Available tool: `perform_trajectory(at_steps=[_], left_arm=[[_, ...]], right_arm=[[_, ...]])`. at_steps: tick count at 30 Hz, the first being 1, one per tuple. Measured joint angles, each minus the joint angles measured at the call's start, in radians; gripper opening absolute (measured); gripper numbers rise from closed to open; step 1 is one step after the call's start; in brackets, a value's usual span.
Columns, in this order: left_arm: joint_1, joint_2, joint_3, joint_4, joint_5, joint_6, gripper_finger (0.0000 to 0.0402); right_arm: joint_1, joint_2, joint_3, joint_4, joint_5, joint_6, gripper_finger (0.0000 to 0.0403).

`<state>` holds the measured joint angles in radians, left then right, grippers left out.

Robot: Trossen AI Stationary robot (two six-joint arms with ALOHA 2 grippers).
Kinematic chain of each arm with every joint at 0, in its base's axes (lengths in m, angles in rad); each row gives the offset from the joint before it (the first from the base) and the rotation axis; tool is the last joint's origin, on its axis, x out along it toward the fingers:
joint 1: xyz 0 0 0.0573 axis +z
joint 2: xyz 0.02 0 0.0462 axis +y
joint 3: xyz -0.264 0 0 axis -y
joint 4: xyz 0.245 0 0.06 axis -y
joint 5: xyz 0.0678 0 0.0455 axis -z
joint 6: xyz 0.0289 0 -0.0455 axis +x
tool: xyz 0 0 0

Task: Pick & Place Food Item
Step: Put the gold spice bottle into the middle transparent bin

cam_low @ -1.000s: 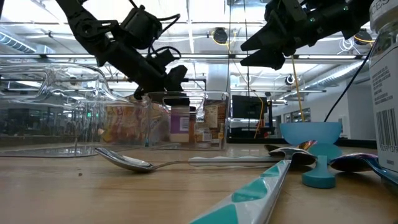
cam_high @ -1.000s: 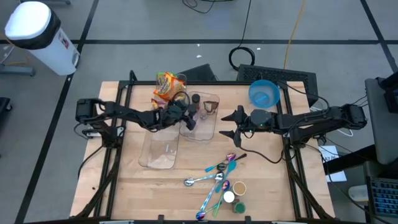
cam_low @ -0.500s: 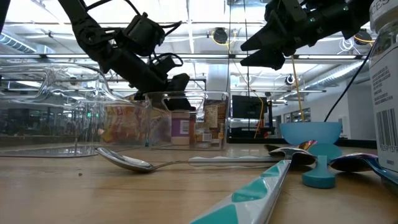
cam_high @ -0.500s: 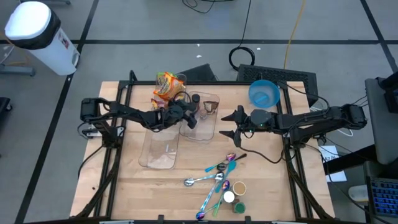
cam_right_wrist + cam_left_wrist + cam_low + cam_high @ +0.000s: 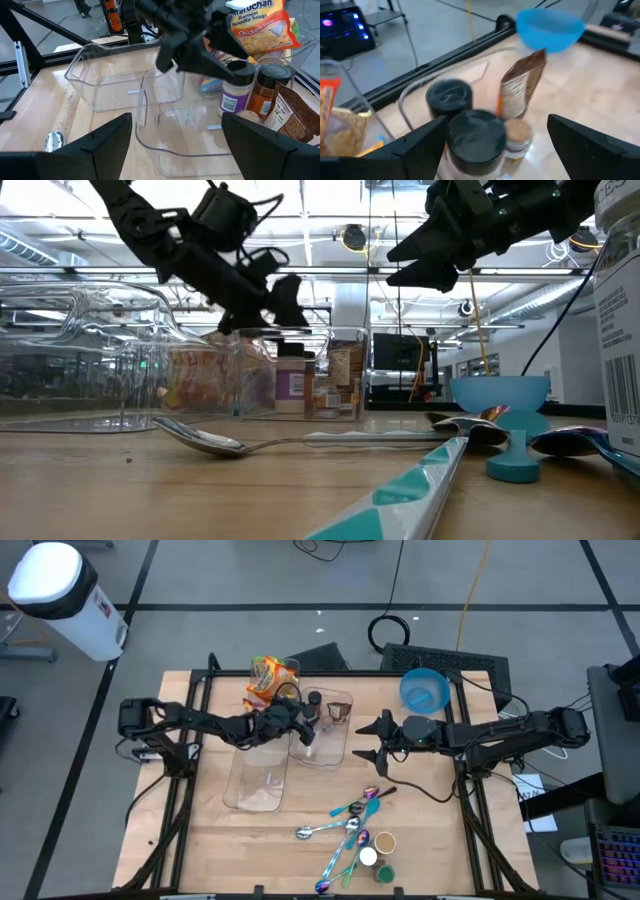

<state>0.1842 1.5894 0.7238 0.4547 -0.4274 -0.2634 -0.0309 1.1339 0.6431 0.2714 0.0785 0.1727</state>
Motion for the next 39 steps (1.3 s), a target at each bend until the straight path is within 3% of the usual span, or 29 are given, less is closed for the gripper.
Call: perform_trajectory(at_steps=[8, 13, 20, 27, 31, 33, 35, 39], left_arm=[[-0.044, -0.152, 0.000, -0.076, 0.060, -0.001, 0.0342], [-0.095, -0.217, 0.000, -0.088, 0.087, -0.001, 0.0342], [-0.144, -0.221, 0.000, -0.086, 0.087, 0.025, 0.0346], [-0.164, -0.219, 0.000, -0.088, 0.087, 0.006, 0.0346], [-0.177, -0.219, 0.000, -0.099, 0.087, -0.012, 0.0347], [-0.185, -0.219, 0.000, -0.113, 0.087, -0.022, 0.0347], [-0.188, -0.219, 0.000, -0.119, 0.088, -0.036, 0.0347], [-0.187, -0.219, 0.000, -0.139, 0.088, -0.078, 0.0347]], right_arm=[[0.016, 0.000, 0.000, 0.010, -0.001, 0.018, 0.0297], [0.109, 0.000, 0.000, 0.108, -0.005, -0.092, 0.0297], [0.241, 0.000, 0.000, 0.216, -0.005, -0.128, 0.0298], [0.281, 0.000, 0.000, 0.293, -0.008, -0.051, 0.0297], [0.382, -0.001, 0.001, 0.291, -0.042, -0.128, 0.0297], [0.481, 0.000, 0.027, 0.238, 0.027, -0.194, 0.0297], [0.586, -0.001, 0.083, 0.103, 0.161, -0.238, 0.0297], [0.777, 0.016, 0.184, -0.286, 0.473, -0.091, 0.0297]])
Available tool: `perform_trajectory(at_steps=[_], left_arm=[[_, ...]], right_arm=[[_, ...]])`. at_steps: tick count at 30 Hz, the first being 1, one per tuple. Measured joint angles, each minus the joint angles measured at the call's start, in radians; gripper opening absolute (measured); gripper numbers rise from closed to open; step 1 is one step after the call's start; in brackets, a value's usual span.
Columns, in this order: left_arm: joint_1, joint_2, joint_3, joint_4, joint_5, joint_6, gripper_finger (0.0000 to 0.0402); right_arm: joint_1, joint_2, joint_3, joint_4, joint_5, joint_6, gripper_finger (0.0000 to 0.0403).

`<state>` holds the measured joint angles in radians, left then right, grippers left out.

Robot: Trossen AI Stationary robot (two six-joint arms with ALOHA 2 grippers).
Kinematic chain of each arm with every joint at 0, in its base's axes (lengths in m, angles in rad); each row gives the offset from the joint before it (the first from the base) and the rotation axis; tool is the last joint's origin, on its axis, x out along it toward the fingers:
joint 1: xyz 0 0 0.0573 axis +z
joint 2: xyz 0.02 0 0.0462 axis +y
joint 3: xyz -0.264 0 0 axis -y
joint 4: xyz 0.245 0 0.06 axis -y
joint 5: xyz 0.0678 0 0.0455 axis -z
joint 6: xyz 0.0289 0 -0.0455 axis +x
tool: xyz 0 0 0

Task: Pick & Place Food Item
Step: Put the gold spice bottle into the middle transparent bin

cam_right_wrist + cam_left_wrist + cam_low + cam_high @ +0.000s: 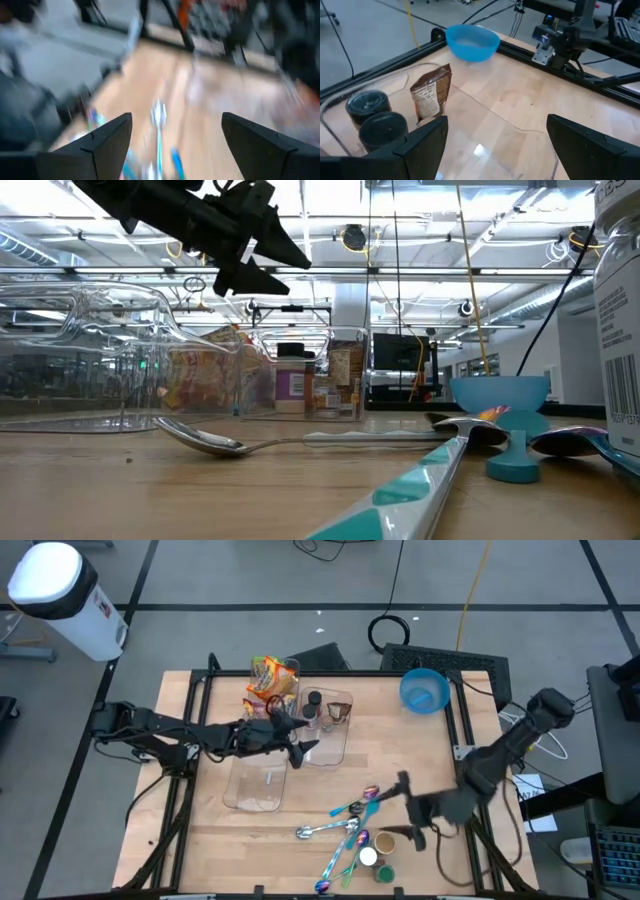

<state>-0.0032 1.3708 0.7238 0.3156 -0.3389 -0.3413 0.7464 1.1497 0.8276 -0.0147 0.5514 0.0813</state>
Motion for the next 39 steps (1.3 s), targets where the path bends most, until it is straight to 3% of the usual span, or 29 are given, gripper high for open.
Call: perform_trajectory(at_steps=[3, 6, 10, 13, 21, 28, 39], left_arm=[[0.000, 0.000, 0.000, -0.006, 0.000, -0.025, 0.0347], [0.000, 0.000, 0.000, -0.008, 0.000, -0.035, 0.0347], [0.000, 0.000, 0.000, -0.007, 0.000, -0.044, 0.0347], [0.000, 0.000, 0.000, -0.006, 0.000, -0.061, 0.0347], [0.000, 0.000, 0.000, 0.000, -0.001, -0.095, 0.0347], [0.000, 0.000, 0.000, 0.006, -0.002, -0.114, 0.0347], [0.000, 0.000, 0.000, 0.004, -0.002, -0.112, 0.0347]], right_arm=[[0.113, -0.001, 0.002, -0.192, 0.137, 0.211, 0.0297], [0.199, -0.001, -0.044, -0.281, 0.184, 0.446, 0.0297], [0.274, 0.014, -0.135, -0.234, 0.182, 0.658, 0.0297], [0.313, 0.063, -0.214, -0.135, 0.178, 0.731, 0.0297], [0.314, 0.309, -0.308, 0.230, 0.149, 0.699, 0.0297], [0.256, 0.512, -0.308, 0.501, 0.037, 0.616, 0.0297], [0.176, 0.645, -0.307, 0.738, 0.019, 0.430, 0.0297]])
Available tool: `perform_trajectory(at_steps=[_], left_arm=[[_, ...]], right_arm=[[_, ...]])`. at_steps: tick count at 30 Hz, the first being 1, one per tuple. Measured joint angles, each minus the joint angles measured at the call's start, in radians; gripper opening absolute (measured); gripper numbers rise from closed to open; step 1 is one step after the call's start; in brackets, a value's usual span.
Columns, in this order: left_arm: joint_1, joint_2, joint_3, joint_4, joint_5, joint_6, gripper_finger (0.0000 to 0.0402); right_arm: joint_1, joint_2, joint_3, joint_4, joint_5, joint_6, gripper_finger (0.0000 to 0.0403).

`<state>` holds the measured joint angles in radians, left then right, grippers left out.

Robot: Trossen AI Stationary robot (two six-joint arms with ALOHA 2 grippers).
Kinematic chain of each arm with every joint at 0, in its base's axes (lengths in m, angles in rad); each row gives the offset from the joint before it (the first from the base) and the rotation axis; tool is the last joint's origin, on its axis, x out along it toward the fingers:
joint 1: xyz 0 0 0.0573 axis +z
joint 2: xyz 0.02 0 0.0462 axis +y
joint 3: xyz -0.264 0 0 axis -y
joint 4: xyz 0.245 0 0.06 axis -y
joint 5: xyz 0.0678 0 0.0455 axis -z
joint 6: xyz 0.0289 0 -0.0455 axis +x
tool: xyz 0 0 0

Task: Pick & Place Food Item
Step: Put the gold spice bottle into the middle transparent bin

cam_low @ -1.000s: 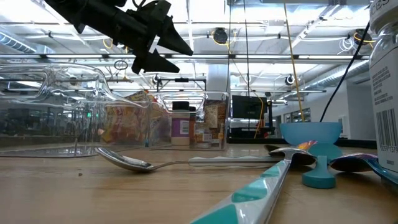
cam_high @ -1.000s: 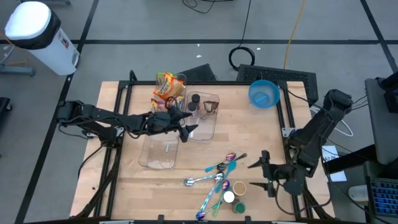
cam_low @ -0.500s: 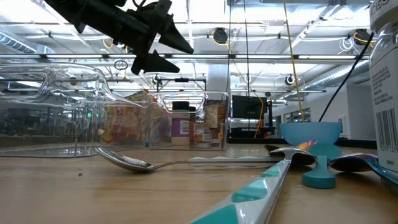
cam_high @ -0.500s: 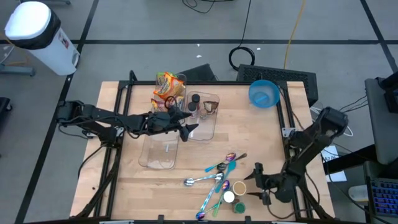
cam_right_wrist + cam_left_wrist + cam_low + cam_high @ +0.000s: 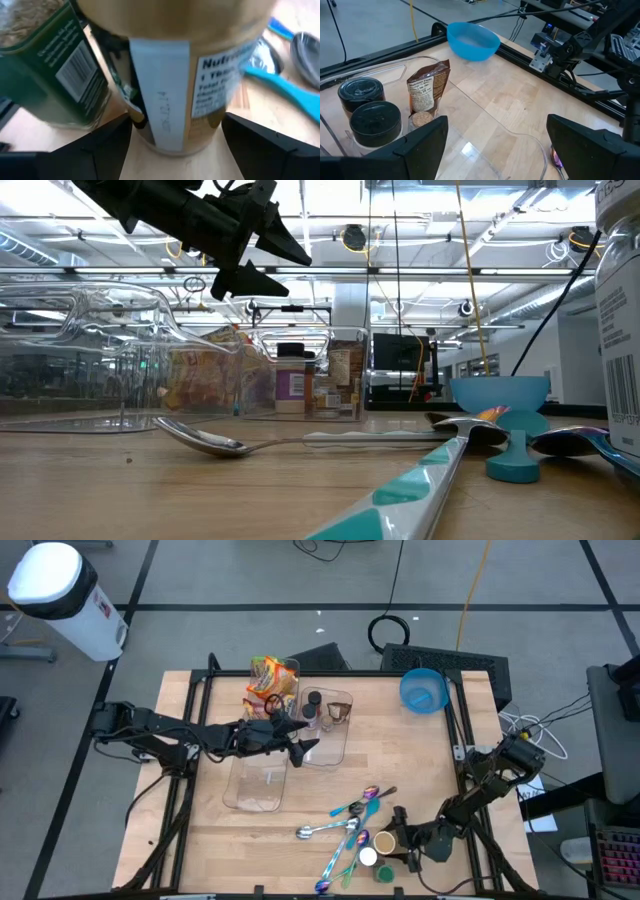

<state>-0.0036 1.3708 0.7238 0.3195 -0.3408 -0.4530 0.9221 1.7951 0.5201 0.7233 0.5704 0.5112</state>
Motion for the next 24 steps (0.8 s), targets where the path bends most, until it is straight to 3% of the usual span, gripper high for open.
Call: perform_trajectory(at_steps=[12, 20, 24], left_arm=[[0.002, 0.000, 0.000, -0.001, 0.003, -0.031, 0.0347], [0.003, 0.000, 0.004, 0.019, 0.092, -0.073, 0.0347], [0.005, 0.001, 0.127, -0.168, 0.192, -0.065, 0.0347]], right_arm=[[-0.018, -0.035, 0.000, -0.003, 0.004, -0.090, 0.0254], [-0.019, -0.257, 0.000, -0.347, 0.108, 0.049, 0.0254], [-0.068, -0.386, 0.000, -0.494, 0.159, 0.055, 0.0254]])
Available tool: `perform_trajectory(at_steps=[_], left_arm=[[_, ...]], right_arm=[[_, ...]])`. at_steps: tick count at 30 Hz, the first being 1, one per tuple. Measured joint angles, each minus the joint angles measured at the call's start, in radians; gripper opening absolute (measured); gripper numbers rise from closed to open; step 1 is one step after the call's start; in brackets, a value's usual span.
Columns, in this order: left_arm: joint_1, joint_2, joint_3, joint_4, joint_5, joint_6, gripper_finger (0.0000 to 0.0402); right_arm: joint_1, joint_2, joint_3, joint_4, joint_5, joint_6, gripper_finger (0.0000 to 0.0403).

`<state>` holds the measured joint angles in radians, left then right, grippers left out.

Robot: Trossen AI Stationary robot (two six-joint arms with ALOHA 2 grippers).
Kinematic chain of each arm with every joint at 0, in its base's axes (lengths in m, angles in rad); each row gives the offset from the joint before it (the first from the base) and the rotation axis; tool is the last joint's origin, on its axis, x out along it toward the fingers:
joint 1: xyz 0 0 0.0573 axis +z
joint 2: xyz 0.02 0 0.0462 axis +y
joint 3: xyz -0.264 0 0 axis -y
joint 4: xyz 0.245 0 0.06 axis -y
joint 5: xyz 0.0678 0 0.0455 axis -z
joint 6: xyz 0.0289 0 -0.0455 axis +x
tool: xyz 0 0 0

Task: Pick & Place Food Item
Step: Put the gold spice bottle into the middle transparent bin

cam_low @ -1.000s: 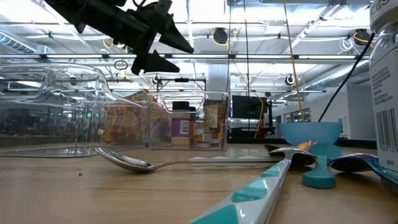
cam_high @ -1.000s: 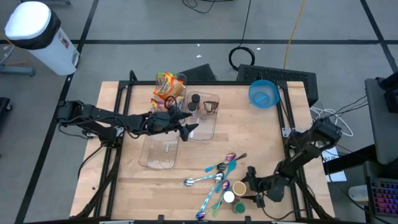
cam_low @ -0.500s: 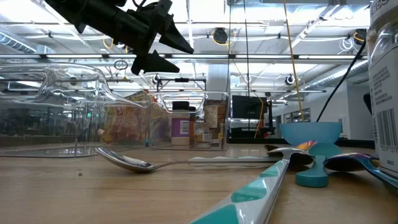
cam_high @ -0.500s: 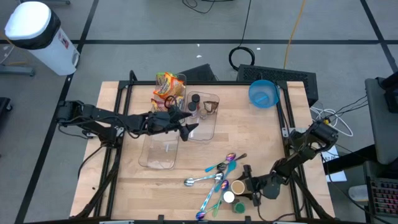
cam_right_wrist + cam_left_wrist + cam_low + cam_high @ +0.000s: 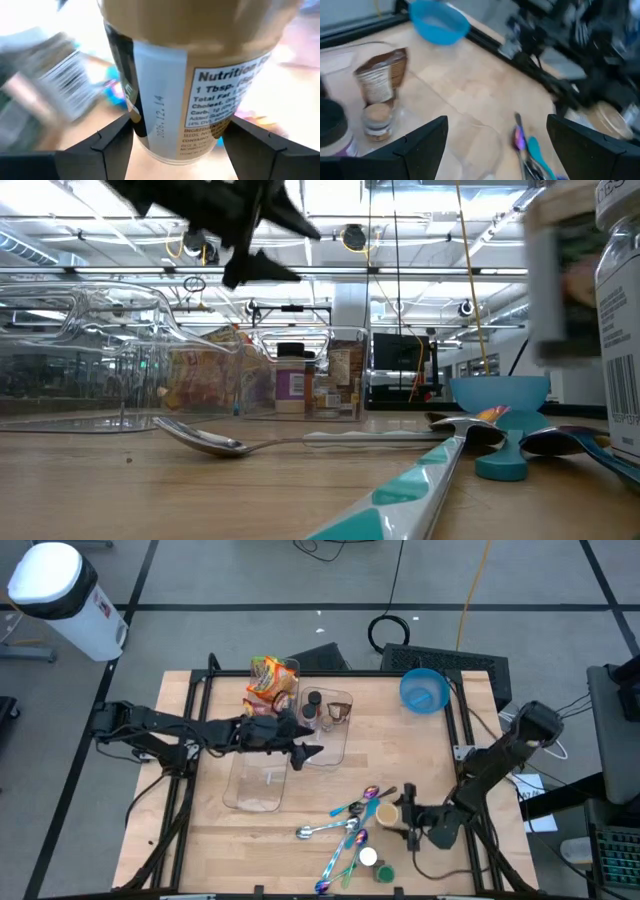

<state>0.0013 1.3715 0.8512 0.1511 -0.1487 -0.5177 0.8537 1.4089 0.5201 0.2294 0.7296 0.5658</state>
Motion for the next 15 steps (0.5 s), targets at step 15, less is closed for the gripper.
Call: perform_trajectory(at_steps=[15], left_arm=[[-0.109, 0.369, 0.666, -0.552, 0.066, 0.421, 0.0347]], right_arm=[[-0.391, -0.101, -0.001, -0.175, -0.160, -0.120, 0.0254]])
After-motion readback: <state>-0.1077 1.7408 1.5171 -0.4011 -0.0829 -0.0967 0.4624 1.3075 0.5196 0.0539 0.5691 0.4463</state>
